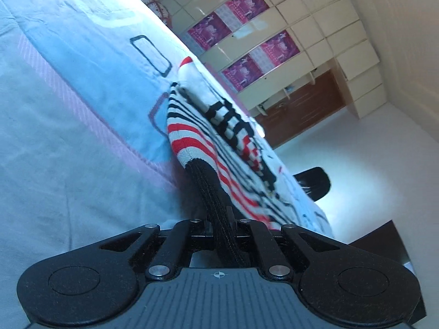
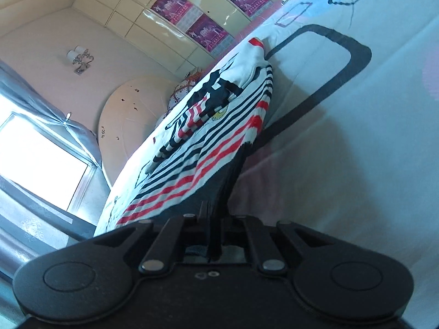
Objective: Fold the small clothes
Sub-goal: 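Lift the hem with both grippers and fold it toward the collar, then lay the hem onto the collar and open both grippers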
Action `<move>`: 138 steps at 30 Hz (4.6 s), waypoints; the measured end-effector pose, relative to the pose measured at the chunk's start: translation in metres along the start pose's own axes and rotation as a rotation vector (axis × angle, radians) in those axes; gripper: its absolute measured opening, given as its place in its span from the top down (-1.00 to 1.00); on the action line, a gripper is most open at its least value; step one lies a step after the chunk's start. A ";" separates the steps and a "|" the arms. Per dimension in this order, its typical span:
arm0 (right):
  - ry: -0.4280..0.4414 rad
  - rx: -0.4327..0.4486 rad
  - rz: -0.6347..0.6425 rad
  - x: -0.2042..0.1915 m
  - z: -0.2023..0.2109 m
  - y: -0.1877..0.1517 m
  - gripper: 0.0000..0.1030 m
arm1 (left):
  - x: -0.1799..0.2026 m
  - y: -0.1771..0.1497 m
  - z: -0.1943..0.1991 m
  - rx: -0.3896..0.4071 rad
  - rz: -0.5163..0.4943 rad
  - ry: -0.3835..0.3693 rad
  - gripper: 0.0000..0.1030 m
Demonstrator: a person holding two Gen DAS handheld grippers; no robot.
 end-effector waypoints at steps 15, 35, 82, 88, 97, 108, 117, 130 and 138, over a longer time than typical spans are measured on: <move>-0.078 -0.031 0.071 0.005 -0.012 0.014 0.88 | 0.012 0.008 -0.001 0.055 -0.006 0.052 0.93; -0.118 0.173 0.330 -0.059 -0.078 0.230 0.88 | 0.159 0.183 -0.103 0.139 -0.143 -0.110 0.93; -0.384 0.050 0.215 0.061 -0.299 0.310 0.11 | 0.090 0.286 -0.314 -0.011 -0.293 0.118 0.13; -0.421 0.131 0.256 0.055 -0.288 0.306 0.11 | 0.098 0.270 -0.320 -0.106 -0.452 0.230 0.17; -0.490 -0.048 0.384 0.061 -0.306 0.285 0.29 | 0.088 0.269 -0.314 -0.103 -0.431 0.200 0.87; -0.535 -0.047 0.506 0.040 -0.294 0.275 0.84 | 0.089 0.267 -0.293 -0.050 -0.418 0.189 0.89; -0.522 -0.042 0.403 0.051 -0.281 0.277 0.38 | 0.089 0.265 -0.278 -0.023 -0.447 0.223 0.43; -0.448 0.018 0.326 0.048 -0.208 0.227 0.31 | 0.087 0.230 -0.202 0.015 -0.464 0.174 0.02; -0.339 -0.019 0.578 -0.048 -0.282 0.214 0.37 | 0.165 0.179 -0.259 -0.045 -0.688 0.115 0.02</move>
Point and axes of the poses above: each gripper's, at about its wrist camera, not at the fingertips, and z roughly against the way its jaws point, x to its right, y to its top, the point moved 3 cm from there along -z, roughly the way its jaws point, and after that the axes turned 10 degrees about z, right-handed, at the moved point
